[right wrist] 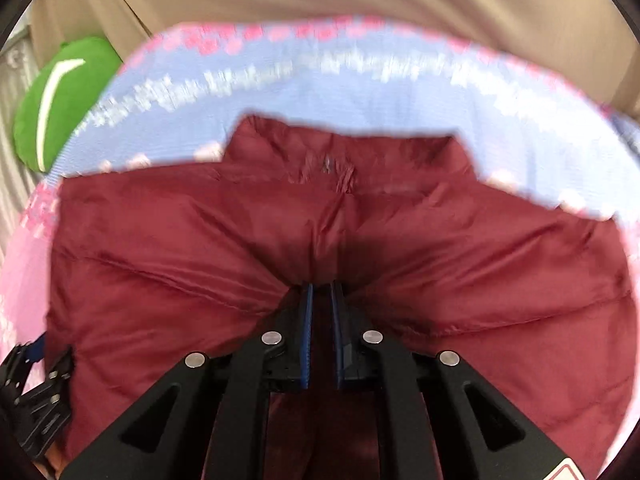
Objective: Fold large clothes
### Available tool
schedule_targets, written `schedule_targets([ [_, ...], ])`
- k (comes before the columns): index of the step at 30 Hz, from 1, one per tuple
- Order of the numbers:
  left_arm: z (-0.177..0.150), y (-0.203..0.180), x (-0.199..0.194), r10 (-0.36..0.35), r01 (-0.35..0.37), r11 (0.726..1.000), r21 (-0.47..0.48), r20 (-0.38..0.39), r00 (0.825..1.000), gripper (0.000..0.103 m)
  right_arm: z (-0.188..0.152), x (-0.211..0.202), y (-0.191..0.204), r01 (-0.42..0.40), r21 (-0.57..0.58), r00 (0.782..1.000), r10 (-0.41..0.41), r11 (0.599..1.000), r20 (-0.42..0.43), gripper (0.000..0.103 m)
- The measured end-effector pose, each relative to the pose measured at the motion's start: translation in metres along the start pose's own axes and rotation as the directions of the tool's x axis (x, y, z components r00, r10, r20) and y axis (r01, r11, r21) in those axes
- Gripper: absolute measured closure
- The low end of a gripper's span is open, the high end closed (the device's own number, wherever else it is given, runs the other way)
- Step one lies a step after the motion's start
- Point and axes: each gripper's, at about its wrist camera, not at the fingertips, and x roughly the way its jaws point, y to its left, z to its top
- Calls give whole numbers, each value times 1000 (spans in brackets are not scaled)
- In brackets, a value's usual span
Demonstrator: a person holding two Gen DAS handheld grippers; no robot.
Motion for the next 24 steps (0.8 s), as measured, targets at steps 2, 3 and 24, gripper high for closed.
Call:
schedule_targets([
  [2,0,0,0,-2,2,1000,-3,-1,1000,42,1,6,0,-6,-4,1000,6,1000,9,96],
  [3,0,0,0,0,0,1000,0,1,1000,42,2,6,2,4,-18,1000,-4,1000,7,96],
  [24,-5,41,-11,-345,329,915,-232,-33,938,23,37,15,-6,-97,12,995,97,995,-13,93],
])
